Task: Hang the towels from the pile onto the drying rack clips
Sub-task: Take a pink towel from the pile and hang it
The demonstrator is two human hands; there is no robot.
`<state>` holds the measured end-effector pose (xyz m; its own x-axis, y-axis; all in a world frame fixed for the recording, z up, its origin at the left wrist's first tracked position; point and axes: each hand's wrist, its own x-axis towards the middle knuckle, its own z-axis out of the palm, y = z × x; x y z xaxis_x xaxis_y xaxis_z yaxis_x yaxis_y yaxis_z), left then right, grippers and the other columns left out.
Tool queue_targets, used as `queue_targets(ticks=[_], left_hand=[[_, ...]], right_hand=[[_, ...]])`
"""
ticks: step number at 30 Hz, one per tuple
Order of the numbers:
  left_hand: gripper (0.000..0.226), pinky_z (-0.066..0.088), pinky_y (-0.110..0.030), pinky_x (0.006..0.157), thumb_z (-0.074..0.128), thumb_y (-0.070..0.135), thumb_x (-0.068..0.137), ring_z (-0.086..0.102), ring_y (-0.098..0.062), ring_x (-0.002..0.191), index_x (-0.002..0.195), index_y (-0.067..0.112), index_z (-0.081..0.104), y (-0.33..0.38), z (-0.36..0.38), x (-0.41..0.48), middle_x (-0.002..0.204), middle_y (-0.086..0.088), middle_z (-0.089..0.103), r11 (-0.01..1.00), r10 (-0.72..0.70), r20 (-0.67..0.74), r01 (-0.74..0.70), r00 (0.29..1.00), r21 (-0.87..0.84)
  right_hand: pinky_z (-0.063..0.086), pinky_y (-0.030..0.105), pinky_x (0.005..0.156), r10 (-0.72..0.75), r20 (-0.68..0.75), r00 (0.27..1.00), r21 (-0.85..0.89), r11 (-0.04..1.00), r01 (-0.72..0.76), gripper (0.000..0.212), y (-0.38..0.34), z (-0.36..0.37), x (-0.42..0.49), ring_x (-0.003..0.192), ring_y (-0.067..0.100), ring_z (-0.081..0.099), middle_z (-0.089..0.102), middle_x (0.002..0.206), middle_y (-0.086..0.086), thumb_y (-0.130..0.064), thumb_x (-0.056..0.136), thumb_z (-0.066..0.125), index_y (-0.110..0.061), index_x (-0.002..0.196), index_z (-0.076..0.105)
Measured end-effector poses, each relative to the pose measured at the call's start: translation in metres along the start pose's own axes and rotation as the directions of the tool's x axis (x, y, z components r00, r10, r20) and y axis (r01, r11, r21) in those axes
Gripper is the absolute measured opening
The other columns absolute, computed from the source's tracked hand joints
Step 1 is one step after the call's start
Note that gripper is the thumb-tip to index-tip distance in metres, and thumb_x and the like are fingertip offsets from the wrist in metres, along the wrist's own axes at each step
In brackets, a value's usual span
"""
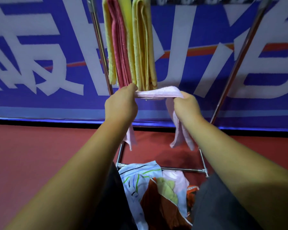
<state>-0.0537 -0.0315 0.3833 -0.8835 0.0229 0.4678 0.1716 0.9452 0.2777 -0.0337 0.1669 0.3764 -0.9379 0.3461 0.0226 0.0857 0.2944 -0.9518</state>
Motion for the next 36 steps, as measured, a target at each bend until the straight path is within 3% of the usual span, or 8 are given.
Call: queue_targets(ticks=[3,6,9,18,22,26,30,36], left_hand=[[0.023,0.040,-0.039,0.062,0.057,0.013,0.096,0.059,-0.028,0.088,0.114,0.027,0.059,0.014,-0.018,0.015,0.106,0.002,0.061,0.996,0.010,-0.079,-0.017,0.997,-0.085],[0.017,0.044,-0.041,0.067,0.052,0.019,0.103,0.058,-0.026,0.089,0.117,0.024,0.059,0.030,-0.040,0.031,0.108,0.000,0.062,0.975,-0.026,-0.149,-0.008,0.989,-0.224],[0.014,0.041,-0.037,0.068,0.053,0.027,0.107,0.058,-0.019,0.087,0.120,0.028,0.057,0.039,-0.066,0.050,0.104,0.006,0.063,0.952,-0.063,-0.209,-0.004,0.976,-0.306],[0.015,0.037,-0.029,0.057,0.054,0.027,0.109,0.056,-0.016,0.078,0.123,0.024,0.055,0.046,-0.141,0.113,0.098,0.007,0.057,0.977,-0.066,-0.414,-0.025,0.908,-0.210],[0.013,0.046,-0.038,0.065,0.054,0.018,0.107,0.059,-0.023,0.081,0.119,0.021,0.056,0.046,-0.165,0.148,0.098,0.002,0.061,0.990,-0.068,-0.471,0.001,0.879,-0.141],[0.015,0.049,-0.042,0.065,0.057,0.010,0.101,0.061,-0.029,0.080,0.114,0.018,0.054,0.047,-0.177,0.187,0.095,-0.004,0.062,0.999,-0.045,-0.458,0.037,0.888,-0.027],[0.020,0.043,-0.042,0.068,0.059,0.007,0.099,0.055,-0.032,0.080,0.117,0.013,0.051,0.051,-0.188,0.218,0.093,-0.007,0.054,0.997,-0.042,-0.424,0.068,0.904,0.047],[0.031,0.051,-0.044,0.068,0.066,0.003,0.097,0.062,-0.039,0.081,0.122,0.010,0.049,0.051,-0.186,0.243,0.098,-0.013,0.061,0.983,0.006,-0.374,0.062,0.927,0.172]], right_hand=[[0.051,0.025,0.069,-0.055,-0.020,0.998,-0.012,0.998,0.055,0.029,-0.045,-0.013,0.013,0.076,0.009,0.065,0.075,0.085,-0.004,-0.017,0.094,0.050,-0.027,0.087,0.076],[0.057,0.033,0.084,-0.162,-0.064,0.985,-0.076,0.985,0.157,0.043,-0.088,-0.023,0.027,0.097,0.021,0.070,0.077,0.110,0.002,-0.010,0.098,0.043,-0.024,0.120,0.077],[0.058,0.037,0.089,-0.214,-0.090,0.973,-0.124,0.971,0.202,0.041,-0.123,-0.033,0.038,0.102,0.027,0.069,0.075,0.114,0.007,-0.010,0.101,0.044,-0.018,0.127,0.075],[0.045,0.029,0.064,-0.335,-0.080,0.939,-0.147,0.935,0.322,0.031,-0.195,-0.046,0.063,0.080,0.023,0.061,0.070,0.091,0.003,-0.009,0.096,0.048,-0.025,0.101,0.074],[0.032,0.025,0.051,-0.386,-0.103,0.917,-0.251,0.902,0.351,0.023,-0.222,-0.044,0.079,0.066,0.019,0.054,0.060,0.077,0.001,-0.012,0.098,0.051,-0.020,0.101,0.073],[0.032,0.025,0.050,-0.416,-0.168,0.894,-0.331,0.878,0.346,0.023,-0.247,-0.041,0.095,0.064,0.018,0.052,0.065,0.093,0.008,-0.017,0.098,0.057,-0.010,0.115,0.071],[0.045,0.034,0.069,-0.458,-0.213,0.863,-0.432,0.837,0.337,0.028,-0.261,-0.037,0.111,0.089,0.032,0.060,0.066,0.113,0.013,-0.016,0.096,0.059,-0.009,0.123,0.062],[0.049,0.040,0.068,-0.550,-0.150,0.822,-0.618,0.701,0.356,0.022,-0.264,-0.027,0.122,0.086,0.032,0.059,0.065,0.103,0.011,-0.020,0.097,0.063,-0.012,0.115,0.056]])
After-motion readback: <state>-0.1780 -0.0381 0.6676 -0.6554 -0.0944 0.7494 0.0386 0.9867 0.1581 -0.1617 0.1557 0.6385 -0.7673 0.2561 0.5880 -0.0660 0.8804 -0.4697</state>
